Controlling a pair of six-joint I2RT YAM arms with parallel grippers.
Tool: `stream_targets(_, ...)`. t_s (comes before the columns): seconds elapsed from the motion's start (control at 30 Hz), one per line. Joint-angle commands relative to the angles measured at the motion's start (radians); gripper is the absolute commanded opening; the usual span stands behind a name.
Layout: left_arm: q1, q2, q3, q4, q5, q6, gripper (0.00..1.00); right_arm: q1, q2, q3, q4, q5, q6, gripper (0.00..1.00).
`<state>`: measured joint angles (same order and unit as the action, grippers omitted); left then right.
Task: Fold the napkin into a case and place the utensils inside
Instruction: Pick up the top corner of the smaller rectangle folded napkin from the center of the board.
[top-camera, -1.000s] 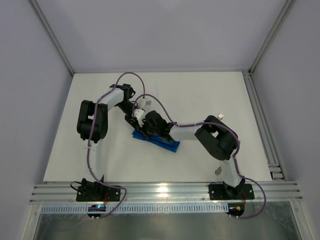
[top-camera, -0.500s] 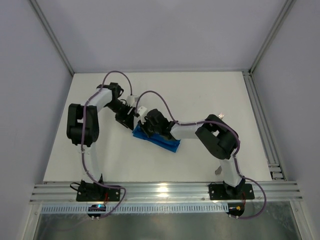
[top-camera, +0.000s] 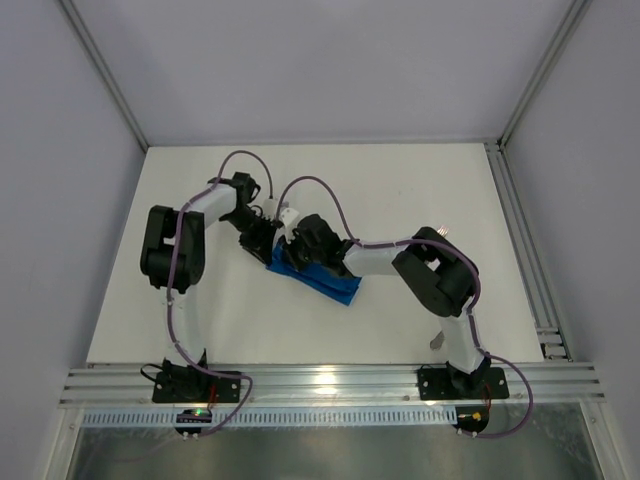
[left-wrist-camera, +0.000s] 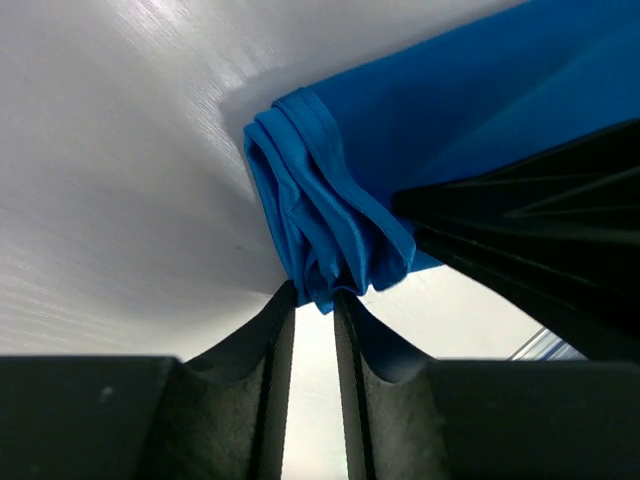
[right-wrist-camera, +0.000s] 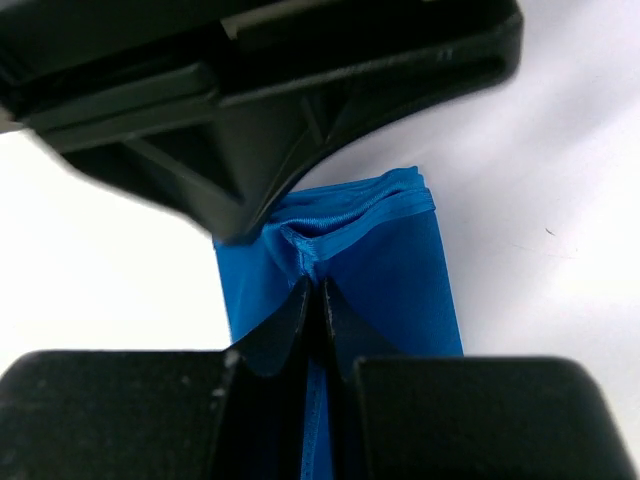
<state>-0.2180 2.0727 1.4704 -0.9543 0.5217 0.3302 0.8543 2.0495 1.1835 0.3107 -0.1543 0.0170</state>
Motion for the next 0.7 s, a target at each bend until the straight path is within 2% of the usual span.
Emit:
stream_targets(0.0, 0.002, 0.05, 0.028, 0.08, -0.037, -0.019, 0.22, -0.001, -0.014, -0.01, 0.036, -0.028, 0.027, 0.1)
stream_targets(0.03, 0.002, 0.058, 0.036, 0.077, -0.04, -0.016, 0.17, -0.001, -0.018, -0.016, 0.036, -0.028, 0.031, 0.1)
stream_targets(0.07, 0.002, 0.066, 0.037, 0.077, -0.043, -0.013, 0.05, -0.004, -0.023, -0.019, 0.033, -0.028, 0.032, 0.1)
stream_targets(0.1, 0.002, 0.067, 0.039, 0.075, -0.048, -0.011, 0.0, -0.006, -0.029, -0.024, 0.03, -0.03, 0.031, 0.1)
stream_targets(0.47, 0.005, 0.064, 0.062, 0.095, -0.097, 0.0, 0.0, -0.018, -0.103, -0.084, 0.015, -0.024, 0.026, 0.1)
stream_targets(0.5, 0.006, 0.066, 0.065, 0.094, -0.097, 0.001, 0.01, -0.017, -0.104, -0.082, 0.014, -0.028, 0.035, 0.1)
stream_targets(0.57, 0.005, 0.066, 0.077, 0.088, -0.092, 0.007, 0.11, -0.02, -0.095, -0.064, 0.004, -0.031, 0.07, 0.1)
stream_targets(0.6, 0.006, 0.061, 0.08, 0.089, -0.089, 0.009, 0.24, -0.02, -0.085, -0.042, -0.013, -0.031, 0.102, 0.1)
stream_targets(0.67, 0.005, 0.049, 0.082, 0.092, -0.068, 0.009, 0.35, -0.023, -0.046, -0.018, -0.027, -0.031, 0.135, 0.09)
